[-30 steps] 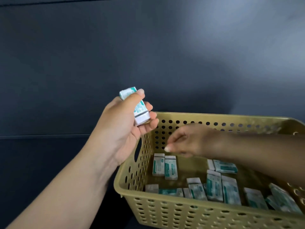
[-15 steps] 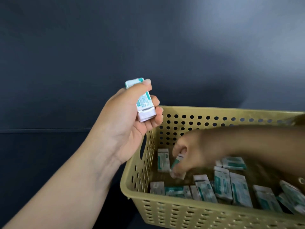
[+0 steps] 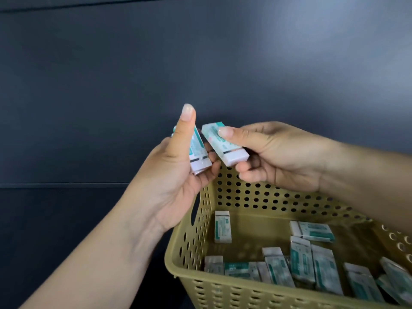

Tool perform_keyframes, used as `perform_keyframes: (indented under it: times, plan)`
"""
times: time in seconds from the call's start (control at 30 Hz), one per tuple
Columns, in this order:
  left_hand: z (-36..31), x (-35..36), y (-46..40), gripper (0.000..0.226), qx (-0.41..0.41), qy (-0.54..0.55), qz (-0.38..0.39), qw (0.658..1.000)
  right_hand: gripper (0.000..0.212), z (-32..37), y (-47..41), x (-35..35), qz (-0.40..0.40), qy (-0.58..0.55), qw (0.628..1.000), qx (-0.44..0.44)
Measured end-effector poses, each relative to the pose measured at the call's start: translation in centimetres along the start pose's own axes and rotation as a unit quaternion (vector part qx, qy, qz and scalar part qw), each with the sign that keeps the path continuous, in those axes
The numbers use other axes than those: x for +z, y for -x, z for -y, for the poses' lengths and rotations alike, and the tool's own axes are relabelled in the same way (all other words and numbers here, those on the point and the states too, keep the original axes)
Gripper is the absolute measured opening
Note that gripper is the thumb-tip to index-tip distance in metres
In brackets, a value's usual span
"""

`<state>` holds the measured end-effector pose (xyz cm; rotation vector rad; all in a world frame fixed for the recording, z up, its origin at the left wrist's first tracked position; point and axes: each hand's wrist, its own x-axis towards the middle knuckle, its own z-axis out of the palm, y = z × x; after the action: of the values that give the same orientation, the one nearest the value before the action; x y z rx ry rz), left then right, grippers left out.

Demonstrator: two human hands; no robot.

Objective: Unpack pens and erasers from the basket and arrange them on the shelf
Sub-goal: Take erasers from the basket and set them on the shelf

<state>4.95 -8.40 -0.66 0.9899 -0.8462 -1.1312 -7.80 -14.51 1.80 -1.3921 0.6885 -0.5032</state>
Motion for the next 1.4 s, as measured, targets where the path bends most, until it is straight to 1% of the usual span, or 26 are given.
perform_keyframes:
  times: [0.13,0.23,0.3,0.37,0.43,0.53,0.6,0.67,0.7,0.73,0.8,0.87,0.9,0.97,1.03,1.07,1.1,1.17,1.3,1.37,1.4]
  plan:
    - [0.1,0.1,0.1,0.057,-0.002,-0.007,0.014,1.000,0.028,-0.1,-0.1,0.4,0.002,-0.022,1.000,-0.010]
    - [0.1,0.1,-0.1,0.049,-0.016,0.007,-0.011,1.000,0.022,0.0,0.1,0.5,0.028,-0.013,0.999,-0.010]
    - [0.1,0.0,-0.2,0.044,-0.024,0.025,-0.020,0.999,0.026,0.1,0.2,0.7,0.044,-0.004,0.999,-0.015]
    - [0.0,0.0,-0.2,0.036,-0.025,0.037,-0.020,0.999,0.031,0.1,0.1,0.8,0.032,0.005,0.999,-0.026]
    - [0.0,0.0,-0.2,0.025,-0.027,0.050,-0.026,0.998,0.034,0.1,0.0,0.9,0.007,0.037,0.999,-0.039]
    - [0.0,-0.1,-0.3,0.015,-0.029,0.093,-0.065,0.993,0.030,-0.2,-0.1,0.7,-0.009,0.134,0.989,-0.062]
    - [0.0,-0.1,-0.3,0.013,-0.028,0.137,-0.106,0.984,0.031,-0.5,-0.2,0.4,-0.022,0.150,0.986,-0.075]
    - [0.0,0.0,-0.4,0.015,-0.024,0.180,-0.141,0.973,0.030,-1.0,-0.6,-0.2,-0.027,0.133,0.989,-0.063]
    - [-0.1,0.0,-0.4,0.016,-0.023,0.196,-0.152,0.968,0.030,-1.4,-0.9,-0.5,-0.020,0.151,0.987,-0.047]
    - [-0.2,0.0,-0.4,0.016,-0.023,0.209,-0.159,0.965,0.029,-2.0,-1.2,-0.8,-0.010,0.198,0.980,-0.030]
    - [-0.3,-0.1,-0.4,0.017,-0.028,0.226,-0.162,0.960,0.025,-3.7,-1.8,-1.3,0.015,0.325,0.945,-0.003]
    - [-0.3,-0.2,-0.3,0.018,-0.035,0.230,-0.158,0.960,0.018,-5.6,-2.3,-1.4,0.051,0.435,0.899,-0.003]
    - [-0.3,-0.3,-0.3,0.019,-0.034,0.230,-0.155,0.960,0.022,-6.6,-2.5,-1.4,0.073,0.489,0.869,-0.001]
    - [-0.3,-0.3,-0.3,0.020,-0.035,0.221,-0.149,0.963,0.039,-8.0,-2.7,-1.2,0.113,0.580,0.806,0.013]
    - [-0.2,-0.3,-0.2,0.015,-0.037,0.211,-0.142,0.966,0.046,-8.8,-2.8,-1.1,0.145,0.649,0.747,-0.005]
    - [-0.2,-0.3,-0.3,0.011,-0.038,0.208,-0.138,0.968,0.048,-8.8,-2.7,-1.1,0.161,0.672,0.723,-0.013]
    - [-0.2,-0.2,-0.3,0.008,-0.040,0.204,-0.134,0.969,0.050,-8.5,-2.7,-1.2,0.173,0.682,0.710,-0.010]
    - [-0.2,-0.1,-0.3,0.011,-0.040,0.196,-0.130,0.971,0.053,-7.8,-2.8,-1.7,0.187,0.684,0.705,0.010]
    - [-0.2,-0.3,-0.2,0.009,-0.042,0.183,-0.110,0.976,0.053,-7.2,-2.9,-1.9,0.188,0.701,0.688,0.001]
    - [-0.3,-0.4,-0.2,0.024,-0.043,0.179,-0.101,0.978,0.049,-7.6,-2.9,-1.8,0.179,0.712,0.679,0.010]
    - [-0.3,-0.4,-0.2,0.031,-0.042,0.182,-0.099,0.977,0.045,-7.6,-3.0,-1.9,0.179,0.710,0.681,0.016]
